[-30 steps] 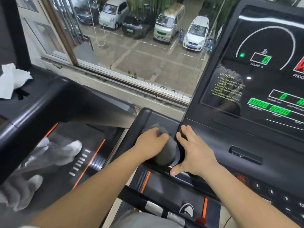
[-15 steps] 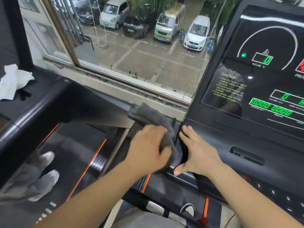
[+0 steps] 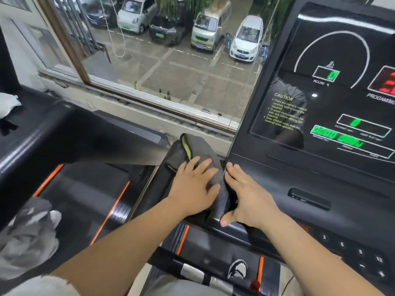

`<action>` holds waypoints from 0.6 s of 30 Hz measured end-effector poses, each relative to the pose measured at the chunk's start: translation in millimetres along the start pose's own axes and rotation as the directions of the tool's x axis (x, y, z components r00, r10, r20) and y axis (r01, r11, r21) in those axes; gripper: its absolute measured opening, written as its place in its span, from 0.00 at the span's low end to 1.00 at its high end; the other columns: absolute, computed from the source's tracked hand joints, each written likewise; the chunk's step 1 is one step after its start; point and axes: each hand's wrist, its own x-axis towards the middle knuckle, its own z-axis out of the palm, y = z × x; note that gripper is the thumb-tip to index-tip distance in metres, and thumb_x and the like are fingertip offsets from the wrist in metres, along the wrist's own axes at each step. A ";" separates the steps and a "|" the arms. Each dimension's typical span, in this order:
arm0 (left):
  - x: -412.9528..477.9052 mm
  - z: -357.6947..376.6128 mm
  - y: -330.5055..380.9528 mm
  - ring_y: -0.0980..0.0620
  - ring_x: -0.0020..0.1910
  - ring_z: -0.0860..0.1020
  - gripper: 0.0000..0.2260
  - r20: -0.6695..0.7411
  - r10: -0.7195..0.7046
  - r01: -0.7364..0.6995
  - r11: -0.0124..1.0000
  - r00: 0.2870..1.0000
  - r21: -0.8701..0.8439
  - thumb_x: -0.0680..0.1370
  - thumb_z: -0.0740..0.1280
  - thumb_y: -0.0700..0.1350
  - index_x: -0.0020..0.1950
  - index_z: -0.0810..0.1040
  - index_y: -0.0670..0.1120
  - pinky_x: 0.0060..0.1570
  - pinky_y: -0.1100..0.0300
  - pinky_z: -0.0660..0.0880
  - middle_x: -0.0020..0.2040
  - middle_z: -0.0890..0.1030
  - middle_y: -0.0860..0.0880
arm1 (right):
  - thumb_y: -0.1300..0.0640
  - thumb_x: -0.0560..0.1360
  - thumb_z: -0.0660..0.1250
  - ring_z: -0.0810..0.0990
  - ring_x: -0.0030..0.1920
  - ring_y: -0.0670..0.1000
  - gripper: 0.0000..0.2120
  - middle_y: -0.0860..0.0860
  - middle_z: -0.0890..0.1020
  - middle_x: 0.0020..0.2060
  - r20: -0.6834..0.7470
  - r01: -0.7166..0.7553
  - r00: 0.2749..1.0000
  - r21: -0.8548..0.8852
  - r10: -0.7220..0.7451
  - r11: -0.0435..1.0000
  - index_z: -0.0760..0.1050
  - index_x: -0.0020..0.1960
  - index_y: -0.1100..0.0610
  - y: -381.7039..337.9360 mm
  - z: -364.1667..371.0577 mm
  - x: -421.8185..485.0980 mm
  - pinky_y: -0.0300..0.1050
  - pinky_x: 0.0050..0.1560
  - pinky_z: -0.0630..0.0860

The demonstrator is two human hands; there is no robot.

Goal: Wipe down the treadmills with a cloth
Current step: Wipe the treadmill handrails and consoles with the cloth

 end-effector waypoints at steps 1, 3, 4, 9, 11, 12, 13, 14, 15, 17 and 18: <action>-20.0 1.7 -1.6 0.42 0.77 0.64 0.25 -0.043 0.048 -0.050 0.998 0.998 -0.043 0.78 0.58 0.60 0.72 0.74 0.54 0.73 0.41 0.62 0.77 0.69 0.50 | 0.34 0.59 0.81 0.32 0.77 0.38 0.68 0.35 0.34 0.78 -0.002 -0.001 1.000 0.006 0.001 1.000 0.40 0.83 0.47 1.2 0.9 0.4 0.44 0.81 0.48; -58.1 8.5 -10.0 0.44 0.73 0.69 0.23 -0.062 0.132 -0.137 0.987 0.989 -0.088 0.77 0.63 0.58 0.70 0.76 0.53 0.72 0.45 0.65 0.74 0.74 0.51 | 0.34 0.59 0.82 0.32 0.78 0.38 0.69 0.33 0.33 0.77 0.000 0.000 1.000 0.012 0.000 1.000 0.40 0.83 0.46 2.9 1.8 2.5 0.42 0.81 0.44; -70.4 12.0 -16.4 0.44 0.74 0.68 0.23 -0.044 0.165 -0.168 0.983 0.985 -0.072 0.78 0.63 0.58 0.71 0.75 0.53 0.74 0.46 0.64 0.74 0.73 0.51 | 0.35 0.59 0.82 0.31 0.77 0.37 0.68 0.34 0.32 0.77 0.009 0.002 1.000 0.012 -0.002 1.000 0.40 0.83 0.46 2.5 1.7 2.9 0.41 0.80 0.41; -23.2 15.3 -23.8 0.44 0.83 0.48 0.25 -0.020 0.115 -0.115 0.993 0.993 -0.008 0.83 0.54 0.59 0.80 0.62 0.57 0.79 0.40 0.53 0.84 0.54 0.48 | 0.36 0.59 0.82 0.30 0.75 0.36 0.68 0.33 0.32 0.77 0.009 -0.004 1.000 0.010 0.004 1.000 0.40 0.83 0.46 0.7 1.2 1.7 0.40 0.79 0.42; 10.7 8.8 -16.2 0.45 0.83 0.47 0.26 0.009 0.025 -0.026 0.999 1.000 0.030 0.84 0.53 0.59 0.82 0.57 0.57 0.79 0.41 0.52 0.84 0.52 0.49 | 0.36 0.59 0.82 0.30 0.75 0.35 0.68 0.34 0.32 0.76 -0.002 -0.001 1.000 0.003 0.001 1.000 0.40 0.83 0.47 -1.6 0.6 3.3 0.39 0.79 0.41; 19.6 7.0 -11.9 0.45 0.83 0.48 0.26 0.011 -0.009 0.008 0.998 1.000 0.060 0.84 0.53 0.59 0.82 0.56 0.56 0.80 0.42 0.51 0.84 0.52 0.49 | 0.36 0.59 0.82 0.30 0.75 0.35 0.68 0.34 0.32 0.76 -0.001 -0.001 1.000 0.000 0.001 1.000 0.40 0.83 0.48 -2.7 0.5 3.7 0.39 0.79 0.40; 21.5 6.1 -7.1 0.45 0.83 0.48 0.26 0.006 -0.040 0.039 0.996 0.999 0.079 0.84 0.53 0.58 0.82 0.57 0.56 0.80 0.42 0.51 0.84 0.52 0.48 | 0.36 0.59 0.82 0.30 0.75 0.36 0.68 0.35 0.32 0.76 0.004 -0.004 1.000 -0.001 0.004 1.000 0.40 0.83 0.49 -2.8 0.6 3.8 0.39 0.79 0.39; 17.2 6.1 -2.2 0.45 0.83 0.49 0.26 -0.005 -0.068 0.069 0.995 0.998 0.076 0.84 0.54 0.58 0.82 0.58 0.56 0.79 0.43 0.53 0.84 0.53 0.48 | 0.36 0.60 0.82 0.30 0.75 0.36 0.68 0.35 0.32 0.77 0.008 -0.006 1.000 -0.005 0.006 1.000 0.40 0.83 0.49 -2.4 0.5 3.4 0.39 0.79 0.39; 8.2 9.5 1.8 0.45 0.83 0.50 0.25 -0.015 -0.089 0.090 0.994 0.996 0.055 0.84 0.54 0.58 0.81 0.59 0.55 0.78 0.43 0.55 0.84 0.54 0.48 | 0.35 0.60 0.82 0.30 0.75 0.36 0.68 0.36 0.32 0.77 0.013 -0.006 1.000 -0.011 0.006 1.000 0.41 0.83 0.49 -1.4 0.9 3.0 0.39 0.79 0.39; -22.4 17.0 6.9 0.46 0.82 0.56 0.25 -0.058 -0.082 0.081 0.996 0.995 -0.025 0.83 0.55 0.57 0.80 0.63 0.53 0.76 0.44 0.61 0.83 0.58 0.48 | 0.34 0.60 0.81 0.29 0.75 0.36 0.68 0.36 0.32 0.77 0.009 -0.003 1.000 -0.020 0.003 1.000 0.40 0.83 0.49 0.1 1.7 2.3 0.39 0.79 0.38; -39.7 20.9 7.1 0.47 0.80 0.61 0.24 -0.099 -0.053 0.046 0.996 0.994 -0.075 0.82 0.57 0.56 0.78 0.66 0.52 0.75 0.45 0.65 0.82 0.62 0.48 | 0.34 0.60 0.81 0.29 0.75 0.36 0.68 0.36 0.32 0.77 0.005 -0.002 1.000 -0.019 0.002 1.000 0.40 0.83 0.49 0.3 1.8 2.7 0.40 0.79 0.38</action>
